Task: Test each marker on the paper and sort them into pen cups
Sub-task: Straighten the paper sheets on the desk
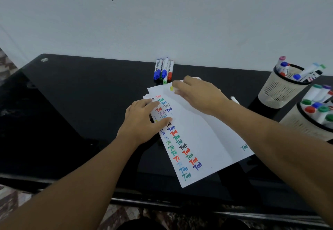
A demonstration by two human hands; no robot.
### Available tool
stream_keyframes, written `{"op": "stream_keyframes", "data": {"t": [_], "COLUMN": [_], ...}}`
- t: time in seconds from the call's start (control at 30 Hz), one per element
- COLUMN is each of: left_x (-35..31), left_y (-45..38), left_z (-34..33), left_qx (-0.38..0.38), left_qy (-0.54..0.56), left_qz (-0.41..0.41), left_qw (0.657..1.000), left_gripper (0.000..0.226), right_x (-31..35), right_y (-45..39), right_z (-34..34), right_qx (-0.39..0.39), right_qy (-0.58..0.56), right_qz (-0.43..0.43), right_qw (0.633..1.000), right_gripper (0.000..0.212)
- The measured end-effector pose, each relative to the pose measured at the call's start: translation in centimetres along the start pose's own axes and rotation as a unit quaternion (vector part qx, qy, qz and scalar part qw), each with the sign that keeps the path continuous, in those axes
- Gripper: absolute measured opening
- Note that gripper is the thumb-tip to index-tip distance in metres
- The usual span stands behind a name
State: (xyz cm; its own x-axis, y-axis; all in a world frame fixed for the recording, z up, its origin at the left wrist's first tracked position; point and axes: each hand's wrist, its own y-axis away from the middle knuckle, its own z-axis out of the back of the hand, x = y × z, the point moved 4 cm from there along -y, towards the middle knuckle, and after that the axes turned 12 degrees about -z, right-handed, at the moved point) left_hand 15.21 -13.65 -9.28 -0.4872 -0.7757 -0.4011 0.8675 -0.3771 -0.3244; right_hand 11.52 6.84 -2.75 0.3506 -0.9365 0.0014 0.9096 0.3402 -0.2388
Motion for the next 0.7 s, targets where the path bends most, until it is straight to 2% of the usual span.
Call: {"op": "stream_keyframes", "data": {"t": [0.13, 0.23, 0.47, 0.6, 0.7], "left_x": [-0.3, -0.8, -1.3, -1.4, -1.1], "left_y": [0.2, 0.3, 0.7, 0.6, 0.6], "left_z": [0.4, 0.5, 0.4, 0.6, 0.5], "left_qx": [-0.019, -0.028, -0.058, -0.071, -0.078], "left_qy": [0.005, -0.002, -0.021, -0.027, -0.011], "left_qz": [-0.014, -0.033, -0.111, -0.136, -0.107], "left_qw": [1.0, 0.999, 0.992, 0.988, 0.991], "left_gripper": [0.073, 0.066, 0.04, 0.029, 0.028], "right_x": [0.5, 1.3, 2.7, 2.9, 2.9], "right_y": [1.6, 2.8, 3.9, 3.8, 4.0], "right_z": [-1.6, -2.2, -1.6, -1.3, -1.0], "right_qx": [0.091, 0.133, 0.14, 0.13, 0.128], "right_qy": [-0.079, -0.068, 0.011, -0.013, -0.065], "right_qz": [-0.047, -0.041, -0.019, -0.025, -0.048], "right_qw": [0.992, 0.988, 0.99, 0.991, 0.989], "right_gripper": [0.039, 0.038, 0.046, 0.045, 0.037]}}
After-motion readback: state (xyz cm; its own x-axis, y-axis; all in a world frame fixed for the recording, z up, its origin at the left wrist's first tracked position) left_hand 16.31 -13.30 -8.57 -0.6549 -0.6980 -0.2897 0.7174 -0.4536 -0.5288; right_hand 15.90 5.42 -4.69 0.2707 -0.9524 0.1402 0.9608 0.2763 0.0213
